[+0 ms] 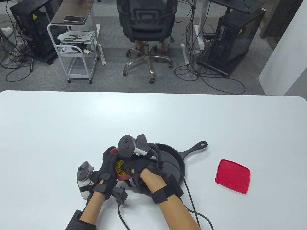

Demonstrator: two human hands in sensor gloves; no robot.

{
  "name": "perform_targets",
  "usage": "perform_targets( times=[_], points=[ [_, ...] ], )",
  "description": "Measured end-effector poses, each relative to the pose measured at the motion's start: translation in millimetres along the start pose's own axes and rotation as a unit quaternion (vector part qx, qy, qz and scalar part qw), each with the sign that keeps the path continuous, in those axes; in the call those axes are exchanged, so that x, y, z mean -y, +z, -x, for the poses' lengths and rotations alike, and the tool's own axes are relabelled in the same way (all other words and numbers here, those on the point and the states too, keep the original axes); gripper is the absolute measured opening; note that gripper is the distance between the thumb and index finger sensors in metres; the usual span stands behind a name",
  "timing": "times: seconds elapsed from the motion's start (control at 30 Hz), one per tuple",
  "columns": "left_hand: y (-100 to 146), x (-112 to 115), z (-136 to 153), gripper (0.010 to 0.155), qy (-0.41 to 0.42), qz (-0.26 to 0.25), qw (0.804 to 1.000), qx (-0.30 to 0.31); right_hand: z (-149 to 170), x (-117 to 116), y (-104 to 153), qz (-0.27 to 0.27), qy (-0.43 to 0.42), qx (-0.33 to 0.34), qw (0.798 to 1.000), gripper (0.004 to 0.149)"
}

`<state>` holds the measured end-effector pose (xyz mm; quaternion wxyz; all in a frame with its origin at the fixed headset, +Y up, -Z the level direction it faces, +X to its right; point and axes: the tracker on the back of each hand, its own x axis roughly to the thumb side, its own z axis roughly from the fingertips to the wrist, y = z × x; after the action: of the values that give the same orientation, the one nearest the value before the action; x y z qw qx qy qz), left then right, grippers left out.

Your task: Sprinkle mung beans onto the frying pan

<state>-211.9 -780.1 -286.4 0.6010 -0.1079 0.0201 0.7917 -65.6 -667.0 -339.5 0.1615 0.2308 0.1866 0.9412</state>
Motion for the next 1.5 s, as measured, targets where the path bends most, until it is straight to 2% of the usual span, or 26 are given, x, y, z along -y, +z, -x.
perform_targets(
  times=[0.17,0.4,0.6,0.7,0.83,0.97,1.2,1.27,1.5],
  points=[
    [-1,-1,-1,0.076,-0.01,0.002,1.0,-0.011,5,7,0,-0.003,-0.02,-0.001,1.0,0.041],
    [-1,-2,0,0.075,-0.014,0.003,1.0,-0.017,17,31,11,0.037,-0.052,0.001,0.998,0.04],
    [-1,-4,-1,0.076,-0.017,-0.002,1.0,-0.023,42,49,23,0.072,-0.085,-0.013,0.994,0.04],
    [-1,-7,-2,0.076,-0.019,-0.004,0.999,-0.027,65,53,30,0.089,-0.107,-0.036,0.99,0.04],
    [-2,-11,-2,0.075,-0.017,-0.015,0.999,-0.031,94,47,34,0.09,-0.125,-0.071,0.986,0.04],
    [-3,-14,-3,0.075,-0.011,-0.015,0.999,-0.034,117,25,33,0.069,-0.114,-0.106,0.985,0.04],
    [-2,-15,-4,0.075,-0.011,-0.015,0.999,-0.037,128,-7,22,0.036,-0.131,-0.111,0.984,0.039],
    [-2,-16,-4,0.075,-0.009,-0.015,0.999,-0.036,126,-8,19,0.03,-0.134,-0.112,0.984,0.039],
    [-1,-18,-5,0.075,-0.006,-0.016,0.999,-0.033,125,2,8,0.065,-0.145,-0.109,0.981,0.037]
  ],
)
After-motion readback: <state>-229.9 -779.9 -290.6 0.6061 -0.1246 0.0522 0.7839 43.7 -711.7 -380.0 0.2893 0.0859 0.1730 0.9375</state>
